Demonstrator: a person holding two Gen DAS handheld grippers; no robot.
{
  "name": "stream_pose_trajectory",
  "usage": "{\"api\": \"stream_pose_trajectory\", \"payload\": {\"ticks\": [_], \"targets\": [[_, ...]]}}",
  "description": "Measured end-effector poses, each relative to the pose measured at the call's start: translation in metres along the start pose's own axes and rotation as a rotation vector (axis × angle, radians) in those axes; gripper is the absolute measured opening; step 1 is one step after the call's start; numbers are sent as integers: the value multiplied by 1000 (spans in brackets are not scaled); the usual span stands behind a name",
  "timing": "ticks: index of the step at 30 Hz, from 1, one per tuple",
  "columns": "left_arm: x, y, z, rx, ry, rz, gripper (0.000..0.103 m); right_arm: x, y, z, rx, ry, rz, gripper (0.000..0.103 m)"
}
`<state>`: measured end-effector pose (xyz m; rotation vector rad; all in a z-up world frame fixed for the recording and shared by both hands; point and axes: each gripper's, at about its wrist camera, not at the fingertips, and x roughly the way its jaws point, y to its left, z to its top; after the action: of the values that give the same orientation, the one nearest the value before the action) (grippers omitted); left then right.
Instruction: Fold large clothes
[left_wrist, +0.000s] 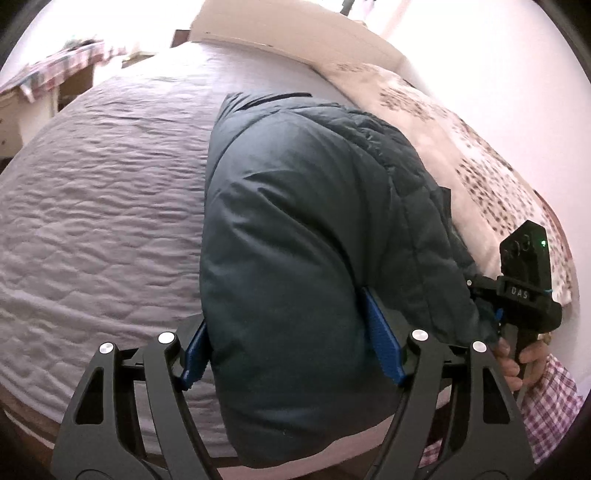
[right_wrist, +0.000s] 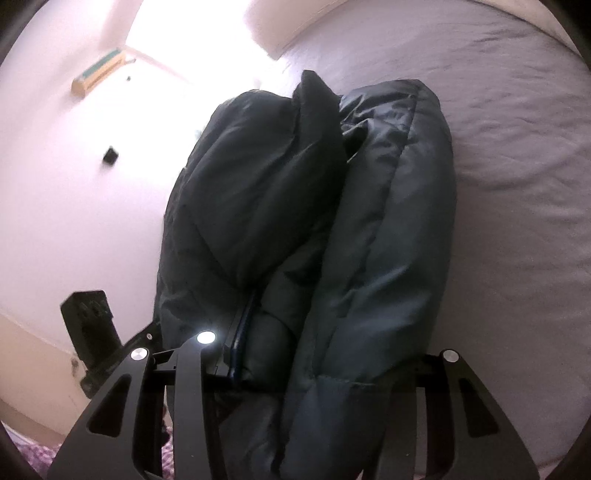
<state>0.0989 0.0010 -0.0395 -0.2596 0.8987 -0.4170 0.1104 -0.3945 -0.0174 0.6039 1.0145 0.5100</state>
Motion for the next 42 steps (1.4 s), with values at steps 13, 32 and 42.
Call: {"api": "stream_pose_trajectory", "payload": {"ticks": [13, 32, 42], "targets": [[-1, 4, -17, -37, -21, 28, 80, 16, -13, 7, 85, -18, -73, 63], [-78, -32, -46, 20, -105, 74, 82, -46, 12, -35, 8, -178, -259, 67], [-85, -33, -75, 14, -51, 109, 82, 0, -14, -57, 65, -14, -340, 64]]}}
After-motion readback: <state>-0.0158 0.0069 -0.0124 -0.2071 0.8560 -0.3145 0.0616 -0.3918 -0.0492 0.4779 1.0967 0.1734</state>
